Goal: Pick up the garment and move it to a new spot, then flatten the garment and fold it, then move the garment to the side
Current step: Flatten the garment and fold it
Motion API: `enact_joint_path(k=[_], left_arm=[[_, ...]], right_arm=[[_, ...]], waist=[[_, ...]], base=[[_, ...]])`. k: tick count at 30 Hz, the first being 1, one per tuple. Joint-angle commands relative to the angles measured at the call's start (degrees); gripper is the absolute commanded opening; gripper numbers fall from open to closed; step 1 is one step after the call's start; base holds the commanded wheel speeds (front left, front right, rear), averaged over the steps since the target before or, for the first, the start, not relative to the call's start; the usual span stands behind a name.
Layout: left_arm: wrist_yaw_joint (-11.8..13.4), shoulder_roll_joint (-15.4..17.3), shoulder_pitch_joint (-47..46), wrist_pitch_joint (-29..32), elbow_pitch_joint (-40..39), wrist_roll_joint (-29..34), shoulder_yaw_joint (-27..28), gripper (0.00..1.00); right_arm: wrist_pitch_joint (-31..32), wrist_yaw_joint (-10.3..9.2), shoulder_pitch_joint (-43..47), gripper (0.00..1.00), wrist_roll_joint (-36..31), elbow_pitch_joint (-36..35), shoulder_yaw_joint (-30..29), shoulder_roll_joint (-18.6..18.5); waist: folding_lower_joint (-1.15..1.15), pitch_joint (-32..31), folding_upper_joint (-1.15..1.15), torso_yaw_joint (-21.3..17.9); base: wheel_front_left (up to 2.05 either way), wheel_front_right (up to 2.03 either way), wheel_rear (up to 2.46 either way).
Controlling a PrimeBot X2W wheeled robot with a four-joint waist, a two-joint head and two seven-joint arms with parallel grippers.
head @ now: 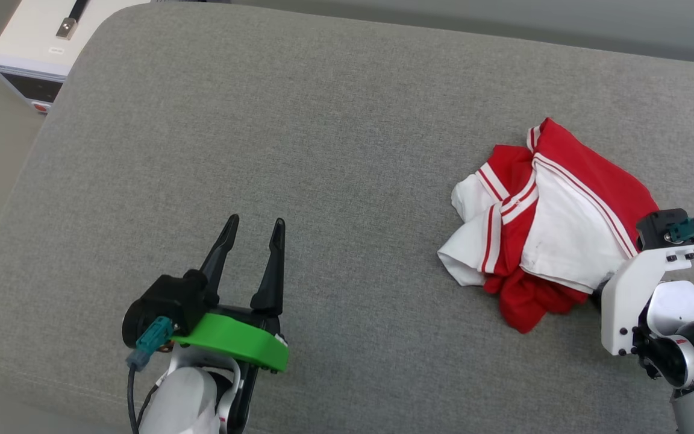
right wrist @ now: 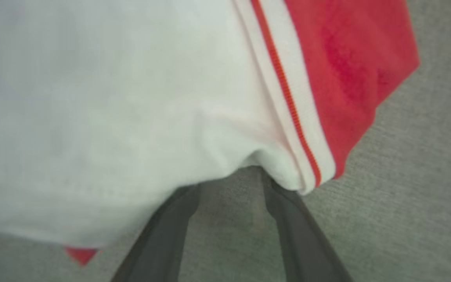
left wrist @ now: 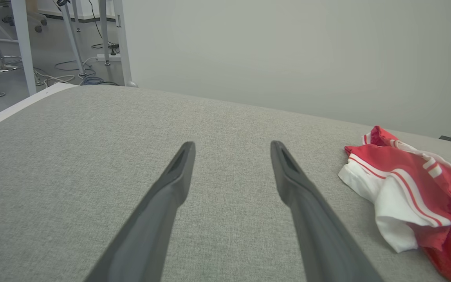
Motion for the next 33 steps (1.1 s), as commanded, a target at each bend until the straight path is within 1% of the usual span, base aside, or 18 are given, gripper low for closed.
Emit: enact_joint_path(k=[1,8,16,20,25,29,31,33], left_arm=[[-0.2,-0.4,-1.1,-0.3,0.2,-0.2,0.0,1.00],[-0.2,-0.4,-0.4,-0.3,1.3,0.0,0.6,1.00],[-0.2,-0.4,1.0,-0.3,2.2,0.3,1.1,1.00],[-0.2,-0.4,1.6,-0.3,2.2,0.6,1.3,1.00],[-0.2,-0.4,1.8,-0.3,2.0,0.7,1.1,1.00],[-0.2,-0.4,1.8,-0.3,2.1,0.7,0.7,1.00],[-0.2,-0.4,1.7,-0.3,2.1,0.7,0.6,1.00],[-0.2,-0.4,1.5,-0.3,2.2,0.6,0.5,1.00]], right_arm=[[-0.1,-0.04,0.6,0.00,0.8,1.9,1.4,0.2],[-3.1,-0.04,1.3,0.00,2.4,1.8,1.8,-1.2],[-6.0,-0.04,4.1,0.00,3.8,-1.2,-1.2,-2.7],[-6.2,-0.04,6.3,0.00,4.3,-3.2,-4.4,-3.7],[-5.6,-0.04,9.4,0.00,3.7,-4.6,-10.2,-5.0],[-5.3,-0.04,11.4,0.00,2.4,-3.8,-14.9,-6.0],[-5.5,-0.04,12.3,0.00,0.7,-2.7,-16.8,-7.3],[-6.1,-0.04,12.3,0.00,-0.3,-1.1,-19.1,-7.5]], waist=[[0.00,0.1,0.00,0.0],[0.00,-1.9,0.00,-1.3],[0.00,-6.0,0.00,-4.3],[0.00,-7.2,0.00,-5.7],[0.00,-7.6,0.00,-6.7],[0.00,-7.3,0.00,-7.2],[0.00,-7.0,0.00,-7.3],[0.00,-6.8,0.00,-7.5]], base=[[0.00,0.00,0.00],[0.00,0.00,0.00],[0.00,0.00,0.00],[0.00,0.00,0.00],[0.00,0.00,0.00],[0.00,0.00,0.00],[0.00,0.00,0.00],[0.00,0.00,0.00]])
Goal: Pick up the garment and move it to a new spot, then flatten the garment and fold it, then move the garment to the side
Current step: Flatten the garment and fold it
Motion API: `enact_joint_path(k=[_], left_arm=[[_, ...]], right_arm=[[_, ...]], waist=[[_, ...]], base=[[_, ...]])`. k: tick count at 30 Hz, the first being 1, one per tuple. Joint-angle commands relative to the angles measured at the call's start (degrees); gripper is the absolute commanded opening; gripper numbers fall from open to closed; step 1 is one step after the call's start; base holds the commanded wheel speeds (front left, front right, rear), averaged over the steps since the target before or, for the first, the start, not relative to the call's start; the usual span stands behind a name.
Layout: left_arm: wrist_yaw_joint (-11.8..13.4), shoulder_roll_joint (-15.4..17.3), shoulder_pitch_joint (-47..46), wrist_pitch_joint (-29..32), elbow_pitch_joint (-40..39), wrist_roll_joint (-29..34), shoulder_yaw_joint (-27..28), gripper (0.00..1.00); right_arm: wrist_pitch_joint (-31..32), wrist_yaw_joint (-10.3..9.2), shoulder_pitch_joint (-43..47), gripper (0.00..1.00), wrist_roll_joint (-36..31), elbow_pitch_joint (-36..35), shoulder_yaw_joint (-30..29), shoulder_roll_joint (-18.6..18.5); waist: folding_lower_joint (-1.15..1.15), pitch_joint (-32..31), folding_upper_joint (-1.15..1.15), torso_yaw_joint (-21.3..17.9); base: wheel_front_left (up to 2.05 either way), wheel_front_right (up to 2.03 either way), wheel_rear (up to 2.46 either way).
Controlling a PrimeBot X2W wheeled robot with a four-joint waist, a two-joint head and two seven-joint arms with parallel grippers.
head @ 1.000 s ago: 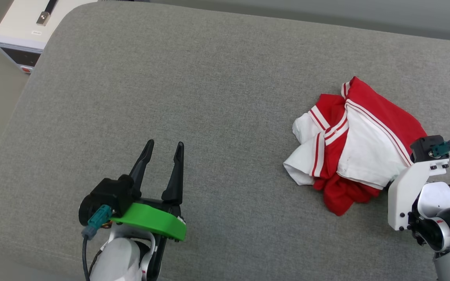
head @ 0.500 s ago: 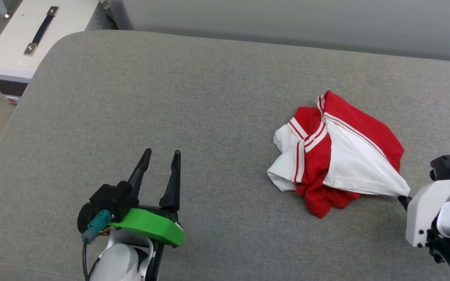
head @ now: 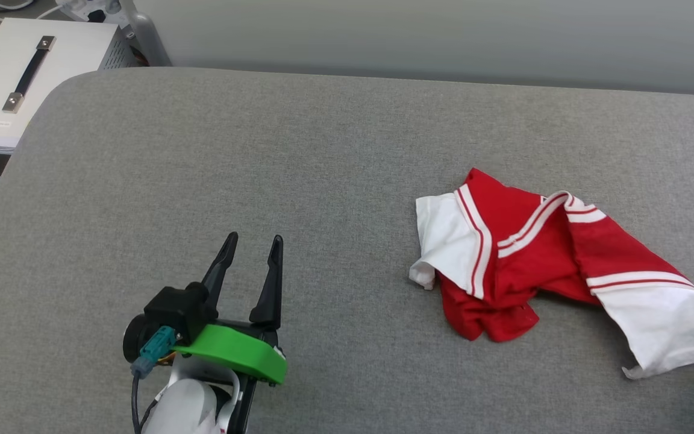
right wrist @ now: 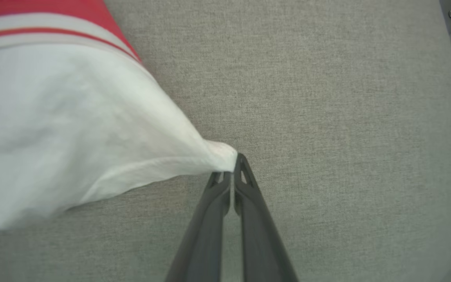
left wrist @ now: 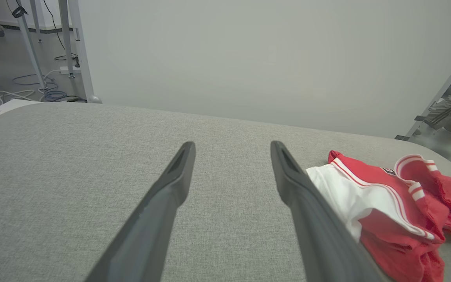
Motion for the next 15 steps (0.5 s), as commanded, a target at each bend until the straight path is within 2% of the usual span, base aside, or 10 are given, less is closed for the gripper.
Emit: enact_joint_path(k=[1,5,6,7,8,15], left_arm=[[-0.2,-0.3,0.2,-0.3,-0.1,0.2,0.0,1.00],[-0.2,-0.3,0.0,-0.3,0.2,0.3,-0.3,1.00],[-0.2,-0.3,-0.1,-0.3,0.3,0.3,-0.3,1.00],[-0.2,-0.3,-0.1,-0.3,0.5,0.3,-0.3,1.00],[-0.2,-0.3,-0.1,-0.3,0.6,0.3,-0.3,1.00],[-0.2,-0.3,0.7,-0.3,1.1,0.4,-0.3,1.00]], right_arm=[[-0.8,-0.05,0.3,0.00,-0.9,1.2,-1.0,-0.2],[-2.8,-0.05,-0.5,0.00,-3.2,4.7,-2.4,-0.2],[-3.7,-0.05,-0.8,0.09,-3.8,5.2,-2.5,0.0],[-5.4,-0.05,-1.4,0.77,-4.6,5.5,-2.3,0.2],[-6.2,-0.05,-1.9,1.00,-4.7,6.0,-2.4,0.8],[-16.7,-0.05,-4.7,1.00,-4.5,4.1,-0.1,3.2]], waist=[[0.00,0.2,0.00,-0.1],[0.00,0.5,0.00,-0.3],[0.00,0.4,0.00,-0.4],[0.00,0.3,0.00,-0.5],[0.00,0.1,0.00,-0.6],[0.00,-2.8,0.00,-2.0]], base=[[0.00,0.00,0.00],[0.00,0.00,0.00],[0.00,0.00,0.00],[0.00,0.00,0.00],[0.00,0.00,0.00],[0.00,0.00,0.00]])
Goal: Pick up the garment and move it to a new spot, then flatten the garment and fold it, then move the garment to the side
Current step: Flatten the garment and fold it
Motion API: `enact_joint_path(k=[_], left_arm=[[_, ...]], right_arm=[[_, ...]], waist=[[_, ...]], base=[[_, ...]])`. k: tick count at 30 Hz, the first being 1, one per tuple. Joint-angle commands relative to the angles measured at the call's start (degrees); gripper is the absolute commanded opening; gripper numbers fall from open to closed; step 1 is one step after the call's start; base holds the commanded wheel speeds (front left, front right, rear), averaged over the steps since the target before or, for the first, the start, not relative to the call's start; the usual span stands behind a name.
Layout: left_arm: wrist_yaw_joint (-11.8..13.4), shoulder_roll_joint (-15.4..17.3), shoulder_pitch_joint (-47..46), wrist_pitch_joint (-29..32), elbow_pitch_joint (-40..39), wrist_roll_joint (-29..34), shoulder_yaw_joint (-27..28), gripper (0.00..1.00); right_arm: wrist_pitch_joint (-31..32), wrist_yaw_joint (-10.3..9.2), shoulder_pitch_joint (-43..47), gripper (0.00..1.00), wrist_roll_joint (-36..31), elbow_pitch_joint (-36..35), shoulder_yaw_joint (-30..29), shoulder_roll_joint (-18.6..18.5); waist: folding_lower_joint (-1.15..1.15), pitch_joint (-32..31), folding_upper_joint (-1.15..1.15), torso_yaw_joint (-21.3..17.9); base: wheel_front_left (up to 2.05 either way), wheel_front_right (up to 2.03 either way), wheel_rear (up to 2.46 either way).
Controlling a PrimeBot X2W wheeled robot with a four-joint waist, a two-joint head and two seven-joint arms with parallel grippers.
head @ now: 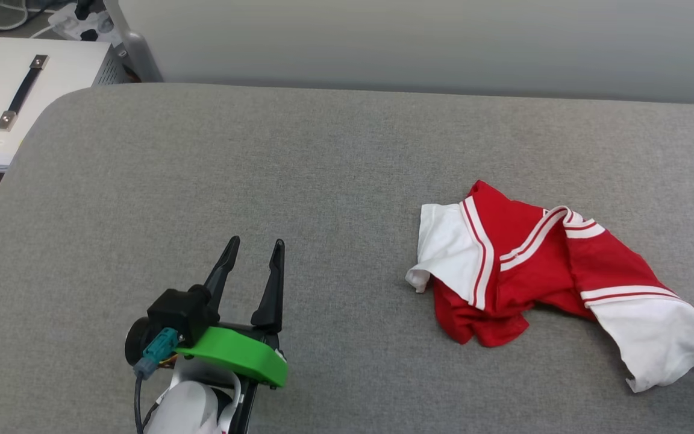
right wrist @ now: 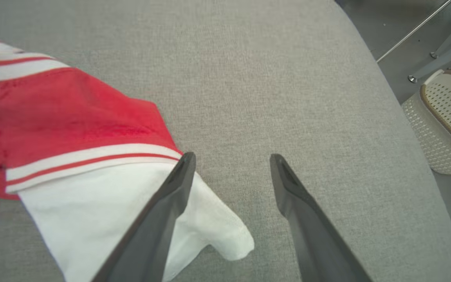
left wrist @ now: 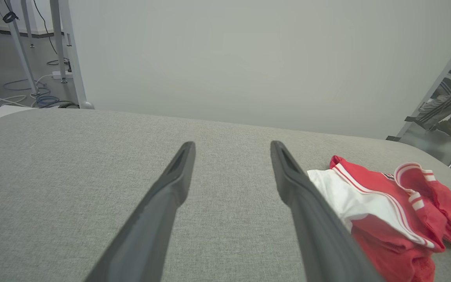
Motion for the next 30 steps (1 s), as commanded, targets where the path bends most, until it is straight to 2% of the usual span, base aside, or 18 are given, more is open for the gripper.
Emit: enact_joint_path(k=[1,7,16,22,26,30], left_arm=[[-0.2,-0.3,0.8,-0.3,0.1,0.2,-0.1,1.00],[-0.2,-0.3,1.5,-0.3,-0.9,-0.7,-0.7,1.00],[-0.2,-0.3,2.8,-0.3,-1.8,-2.4,-3.1,1.00],[-0.2,0.4,-1.2,-0.1,1.8,-2.0,-7.5,1.00],[-0.2,1.8,-9.3,6.9,5.5,-4.7,-12.3,1.00],[-0.2,3.7,-19.4,20.1,9.7,-9.6,-17.3,1.00]], right_arm=[[-2.0,-0.05,-0.7,1.00,0.2,-1.1,0.6,0.3],[-11.1,-0.05,0.8,1.00,2.8,-7.3,4.1,2.0],[-25.2,-0.05,7.1,1.00,4.1,-14.9,6.3,9.0],[-28.4,-0.05,8.4,1.00,2.7,-18.1,6.0,12.8],[-28.5,-0.05,7.9,1.00,1.8,-19.3,6.2,13.8],[-28.8,-0.05,6.6,1.00,1.6,-19.4,6.6,14.3]], waist=[[0.00,-1.5,0.00,-0.9],[0.00,-3.6,0.00,-1.9],[0.00,-4.3,0.00,-3.8],[0.00,-2.1,0.00,-6.5],[0.00,0.5,0.00,-8.6],[0.00,3.4,0.00,-10.9]], base=[[0.00,0.00,0.00],[0.00,0.00,0.00],[0.00,0.00,0.00],[0.00,0.00,0.00],[0.00,0.00,0.00],[0.00,0.00,0.00]])
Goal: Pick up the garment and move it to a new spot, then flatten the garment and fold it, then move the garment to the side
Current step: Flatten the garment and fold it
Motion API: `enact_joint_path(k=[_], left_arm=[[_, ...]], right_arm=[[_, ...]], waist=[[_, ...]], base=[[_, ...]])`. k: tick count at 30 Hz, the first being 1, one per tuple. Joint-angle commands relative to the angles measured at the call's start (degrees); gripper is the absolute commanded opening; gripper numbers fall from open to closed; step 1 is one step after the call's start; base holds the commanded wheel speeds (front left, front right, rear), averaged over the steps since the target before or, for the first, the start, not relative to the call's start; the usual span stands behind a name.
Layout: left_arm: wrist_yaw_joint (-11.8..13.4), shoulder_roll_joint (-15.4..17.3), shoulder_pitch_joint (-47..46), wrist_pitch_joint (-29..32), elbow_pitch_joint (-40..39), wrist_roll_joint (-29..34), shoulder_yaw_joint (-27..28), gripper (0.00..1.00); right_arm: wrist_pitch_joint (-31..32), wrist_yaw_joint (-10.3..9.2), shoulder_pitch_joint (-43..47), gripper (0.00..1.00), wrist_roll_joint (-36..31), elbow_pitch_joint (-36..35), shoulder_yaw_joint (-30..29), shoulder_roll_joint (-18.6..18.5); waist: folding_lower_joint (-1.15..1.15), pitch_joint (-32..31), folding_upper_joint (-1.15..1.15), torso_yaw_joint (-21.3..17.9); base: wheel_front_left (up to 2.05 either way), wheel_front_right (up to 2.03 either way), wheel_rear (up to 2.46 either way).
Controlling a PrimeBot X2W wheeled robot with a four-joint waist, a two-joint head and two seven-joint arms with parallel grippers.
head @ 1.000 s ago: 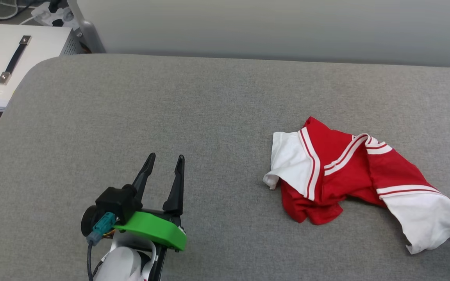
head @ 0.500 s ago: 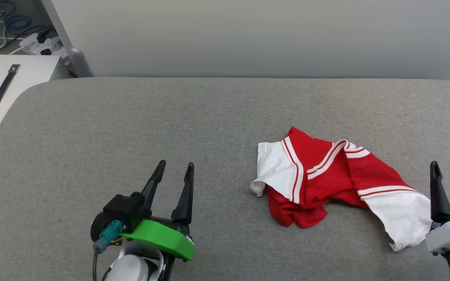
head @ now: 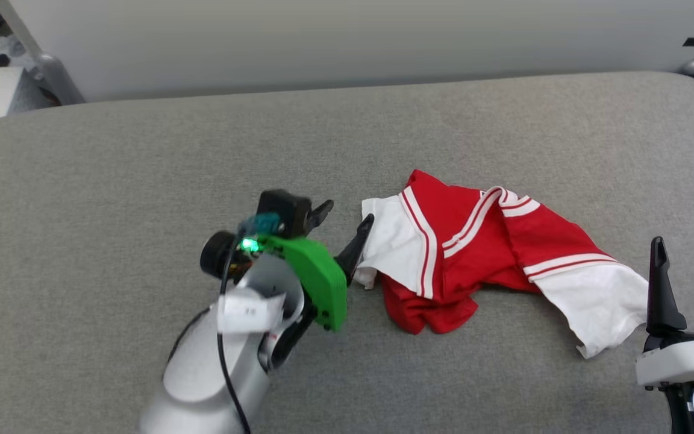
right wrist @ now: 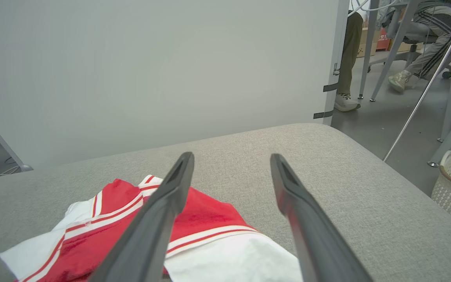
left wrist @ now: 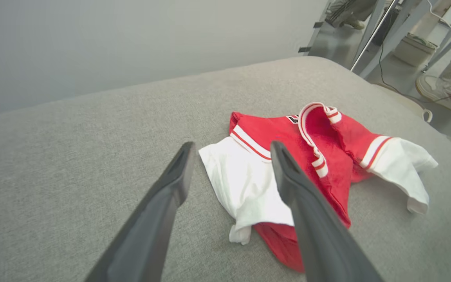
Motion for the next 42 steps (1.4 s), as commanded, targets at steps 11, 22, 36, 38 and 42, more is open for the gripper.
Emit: enact_joint_path(k=[11,22,36,38,42], left_arm=[[-0.2,7.3,-19.4,34.2,11.2,-18.2,-10.3,1.00],[-0.2,9.6,-21.5,36.7,16.8,-21.2,-13.7,1.00],[-0.2,12.5,-21.0,32.3,19.3,-22.7,-17.3,0.00],[-0.2,13.2,-21.2,30.4,19.0,-23.3,-16.9,0.00],[-0.2,15.1,-21.7,26.5,17.6,-23.8,-16.0,0.00]], right_arm=[[-2.7,-0.05,-4.6,1.00,-0.2,2.2,3.2,0.8],[-4.8,-0.05,-5.6,1.00,0.1,4.2,4.1,1.2],[-4.8,-0.05,-6.1,1.00,-1.1,5.7,3.9,1.4],[-4.6,-0.05,-5.7,1.00,-1.3,5.7,3.8,1.4],[-3.8,-0.05,-5.1,1.00,-1.5,5.8,3.7,1.2]], waist=[[0.00,7.7,0.00,-9.0],[0.00,9.9,0.00,-11.1],[0.00,7.6,0.00,-8.0],[0.00,6.2,0.00,-6.9],[0.00,3.8,0.00,-4.6]], base=[[0.00,0.00,0.00],[0.00,0.00,0.00],[0.00,0.00,0.00],[0.00,0.00,0.00],[0.00,0.00,0.00]])
